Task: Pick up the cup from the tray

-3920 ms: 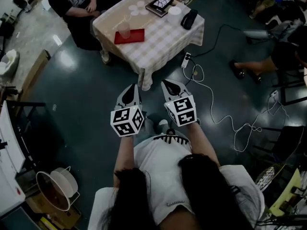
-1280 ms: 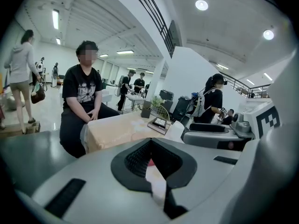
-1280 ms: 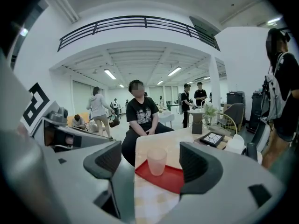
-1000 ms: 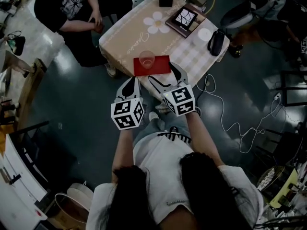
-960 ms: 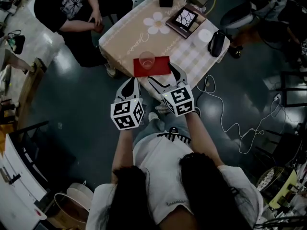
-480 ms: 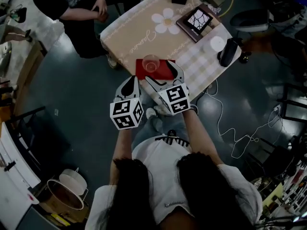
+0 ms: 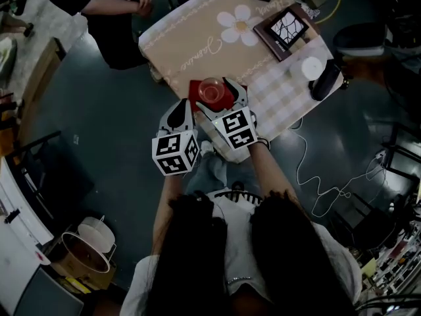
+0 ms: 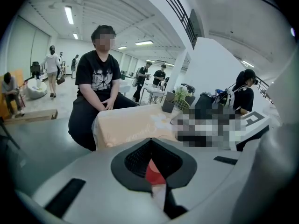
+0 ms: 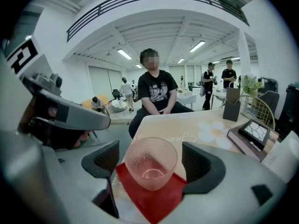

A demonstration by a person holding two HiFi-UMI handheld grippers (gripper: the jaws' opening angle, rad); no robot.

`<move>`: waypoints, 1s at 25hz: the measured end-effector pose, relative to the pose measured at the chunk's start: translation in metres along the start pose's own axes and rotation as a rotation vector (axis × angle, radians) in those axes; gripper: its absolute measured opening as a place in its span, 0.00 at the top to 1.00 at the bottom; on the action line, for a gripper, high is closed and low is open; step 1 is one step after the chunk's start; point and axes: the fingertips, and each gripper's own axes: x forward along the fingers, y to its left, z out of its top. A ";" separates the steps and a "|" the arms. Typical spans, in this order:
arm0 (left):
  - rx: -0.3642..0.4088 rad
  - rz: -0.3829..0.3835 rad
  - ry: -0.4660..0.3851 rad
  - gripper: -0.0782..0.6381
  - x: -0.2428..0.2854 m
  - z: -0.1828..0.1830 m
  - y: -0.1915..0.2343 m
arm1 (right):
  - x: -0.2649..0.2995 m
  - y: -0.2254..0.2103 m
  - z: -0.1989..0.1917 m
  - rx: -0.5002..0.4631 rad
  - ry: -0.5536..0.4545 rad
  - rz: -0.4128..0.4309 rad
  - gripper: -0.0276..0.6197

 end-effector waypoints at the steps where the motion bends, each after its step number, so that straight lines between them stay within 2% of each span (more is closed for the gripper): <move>1: -0.004 0.005 0.001 0.88 0.002 0.000 0.001 | 0.004 0.000 -0.002 -0.008 0.006 0.002 0.34; 6: -0.017 0.030 0.016 0.88 0.007 -0.005 0.007 | 0.018 0.000 -0.009 0.005 0.026 -0.001 0.34; 17: -0.022 0.045 0.057 0.88 0.013 -0.016 0.009 | 0.027 -0.003 -0.013 -0.065 0.072 0.035 0.34; 25: -0.007 0.027 0.051 0.88 0.016 -0.013 0.001 | 0.015 -0.005 0.003 -0.080 0.041 0.040 0.34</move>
